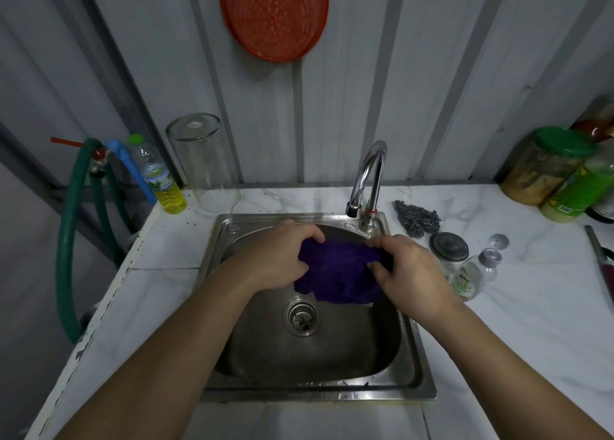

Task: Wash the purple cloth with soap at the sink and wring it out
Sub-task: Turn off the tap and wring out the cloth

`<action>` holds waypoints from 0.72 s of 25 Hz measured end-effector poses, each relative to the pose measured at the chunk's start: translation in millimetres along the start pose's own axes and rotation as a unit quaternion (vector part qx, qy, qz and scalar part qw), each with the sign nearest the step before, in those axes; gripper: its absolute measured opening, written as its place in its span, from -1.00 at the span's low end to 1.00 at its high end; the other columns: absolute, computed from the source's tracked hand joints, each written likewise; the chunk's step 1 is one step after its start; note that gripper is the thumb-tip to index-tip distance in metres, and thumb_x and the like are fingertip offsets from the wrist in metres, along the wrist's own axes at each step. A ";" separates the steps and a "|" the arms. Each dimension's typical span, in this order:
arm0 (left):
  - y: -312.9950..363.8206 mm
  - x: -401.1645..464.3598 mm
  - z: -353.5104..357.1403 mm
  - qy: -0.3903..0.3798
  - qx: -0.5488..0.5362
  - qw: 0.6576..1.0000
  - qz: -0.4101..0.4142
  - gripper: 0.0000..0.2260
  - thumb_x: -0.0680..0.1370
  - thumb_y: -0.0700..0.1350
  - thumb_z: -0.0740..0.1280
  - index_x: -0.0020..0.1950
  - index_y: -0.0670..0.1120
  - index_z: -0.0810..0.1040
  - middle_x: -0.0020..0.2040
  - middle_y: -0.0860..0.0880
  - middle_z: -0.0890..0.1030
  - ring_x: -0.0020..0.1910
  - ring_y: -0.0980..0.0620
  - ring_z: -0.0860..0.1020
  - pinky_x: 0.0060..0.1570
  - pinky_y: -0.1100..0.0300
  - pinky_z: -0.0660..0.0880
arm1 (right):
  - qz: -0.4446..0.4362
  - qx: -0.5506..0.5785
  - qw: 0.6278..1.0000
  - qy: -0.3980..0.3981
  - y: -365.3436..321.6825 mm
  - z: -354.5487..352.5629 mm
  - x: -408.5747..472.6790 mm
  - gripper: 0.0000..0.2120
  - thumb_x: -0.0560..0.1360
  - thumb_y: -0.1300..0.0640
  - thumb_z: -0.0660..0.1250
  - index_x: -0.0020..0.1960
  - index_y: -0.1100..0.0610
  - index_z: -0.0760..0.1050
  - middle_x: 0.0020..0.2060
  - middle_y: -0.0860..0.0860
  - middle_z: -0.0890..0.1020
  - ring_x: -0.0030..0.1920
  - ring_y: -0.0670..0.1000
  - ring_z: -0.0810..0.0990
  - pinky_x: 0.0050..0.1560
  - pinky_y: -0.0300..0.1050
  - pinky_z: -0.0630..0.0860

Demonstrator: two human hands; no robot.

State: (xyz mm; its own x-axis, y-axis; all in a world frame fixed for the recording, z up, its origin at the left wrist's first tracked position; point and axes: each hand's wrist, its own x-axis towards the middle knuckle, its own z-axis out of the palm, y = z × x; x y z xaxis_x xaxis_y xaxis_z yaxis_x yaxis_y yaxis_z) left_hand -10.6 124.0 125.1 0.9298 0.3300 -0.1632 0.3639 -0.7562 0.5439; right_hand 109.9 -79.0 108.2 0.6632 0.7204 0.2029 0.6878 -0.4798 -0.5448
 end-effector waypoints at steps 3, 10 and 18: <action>-2.8 0.5 -1.4 -0.020 0.084 0.996 0.023 -0.62 0.53 -0.23 0.32 0.31 0.09 0.55 0.11 0.05 0.42 0.04 0.06 0.46 -0.07 0.21 0.38 | -0.004 -0.058 0.998 -0.015 -0.5 -4.6 4.1 -0.82 0.54 0.09 0.40 0.11 0.12 0.66 -0.13 0.07 0.56 -0.02 0.13 0.60 -0.11 -0.30 0.22; -16.4 7.4 -1.0 0.000 -0.102 0.994 -0.046 -0.85 0.50 0.04 0.28 -0.13 0.04 0.62 -0.13 0.01 0.63 -0.09 -0.01 0.60 -0.06 0.02 0.51 | 0.102 0.100 0.987 -0.073 16.4 -13.4 18.5 -0.75 0.56 -0.01 0.35 -0.16 0.16 0.56 -0.14 0.14 0.63 -0.11 0.08 0.58 0.00 -0.02 0.52; -18.5 21.8 32.1 0.099 -0.462 0.870 -0.138 -0.86 0.65 0.01 0.31 0.10 -0.01 0.61 0.10 -0.12 0.70 0.03 -0.07 0.68 0.02 -0.03 0.61 | 0.169 0.275 0.946 -0.027 8.5 -1.0 35.6 -0.79 0.57 0.00 0.37 -0.12 0.14 0.55 -0.29 0.08 0.66 -0.29 0.03 0.62 -0.28 -0.04 0.55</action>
State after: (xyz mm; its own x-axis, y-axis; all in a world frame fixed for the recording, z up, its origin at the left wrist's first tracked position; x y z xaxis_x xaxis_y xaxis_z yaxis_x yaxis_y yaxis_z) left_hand 4.7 127.0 85.1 0.7523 0.5876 -0.2980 0.2869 0.1150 0.9510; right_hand 139.6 -57.9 111.5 0.7915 0.6042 -0.0920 0.1718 -0.3643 -0.9153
